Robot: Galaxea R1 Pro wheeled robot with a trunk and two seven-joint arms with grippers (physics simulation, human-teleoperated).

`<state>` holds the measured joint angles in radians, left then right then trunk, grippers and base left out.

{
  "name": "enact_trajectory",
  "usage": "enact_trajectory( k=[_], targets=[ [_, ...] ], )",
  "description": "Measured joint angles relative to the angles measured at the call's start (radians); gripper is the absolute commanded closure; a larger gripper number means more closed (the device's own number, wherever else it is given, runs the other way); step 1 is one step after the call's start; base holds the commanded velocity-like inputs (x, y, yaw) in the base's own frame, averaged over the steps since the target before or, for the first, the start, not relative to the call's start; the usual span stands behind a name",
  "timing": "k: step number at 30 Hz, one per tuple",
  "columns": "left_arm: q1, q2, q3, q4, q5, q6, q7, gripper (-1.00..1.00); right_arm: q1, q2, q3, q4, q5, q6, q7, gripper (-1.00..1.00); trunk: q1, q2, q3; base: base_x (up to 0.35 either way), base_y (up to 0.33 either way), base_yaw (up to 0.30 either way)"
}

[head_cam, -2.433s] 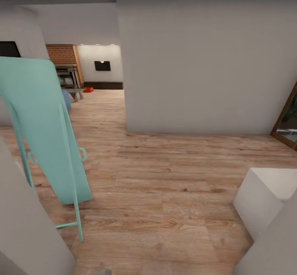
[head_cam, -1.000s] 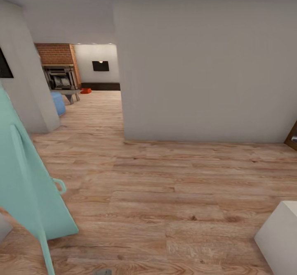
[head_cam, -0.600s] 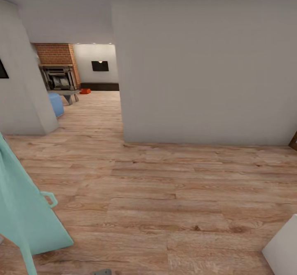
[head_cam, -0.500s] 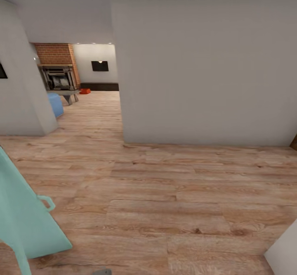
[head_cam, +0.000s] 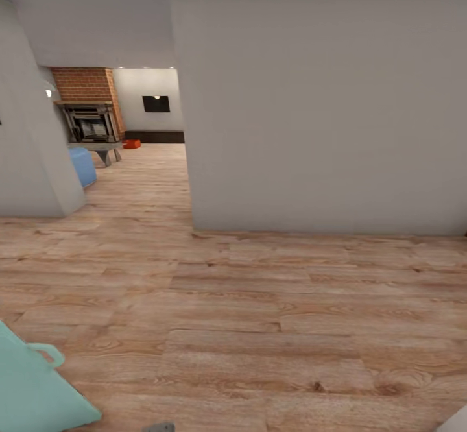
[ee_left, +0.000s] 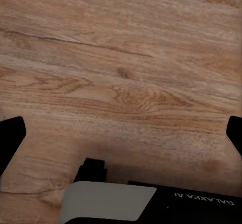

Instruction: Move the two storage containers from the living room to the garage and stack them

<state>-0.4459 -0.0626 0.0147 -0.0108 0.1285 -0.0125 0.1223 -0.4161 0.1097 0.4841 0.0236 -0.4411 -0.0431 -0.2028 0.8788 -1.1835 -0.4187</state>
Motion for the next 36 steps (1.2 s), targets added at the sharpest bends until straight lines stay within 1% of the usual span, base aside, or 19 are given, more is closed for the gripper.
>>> enact_trajectory(
  k=[36],
  targets=[
    [0.0, 0.0, 0.0, 0.0, 0.001, 0.0, 0.0, -1.0, 0.0, 0.0, 0.0, 0.0, 0.0, -0.001, 0.001, -1.0, 0.0, 0.0, 0.0, 0.311, 0.0, 0.0]
  ],
)
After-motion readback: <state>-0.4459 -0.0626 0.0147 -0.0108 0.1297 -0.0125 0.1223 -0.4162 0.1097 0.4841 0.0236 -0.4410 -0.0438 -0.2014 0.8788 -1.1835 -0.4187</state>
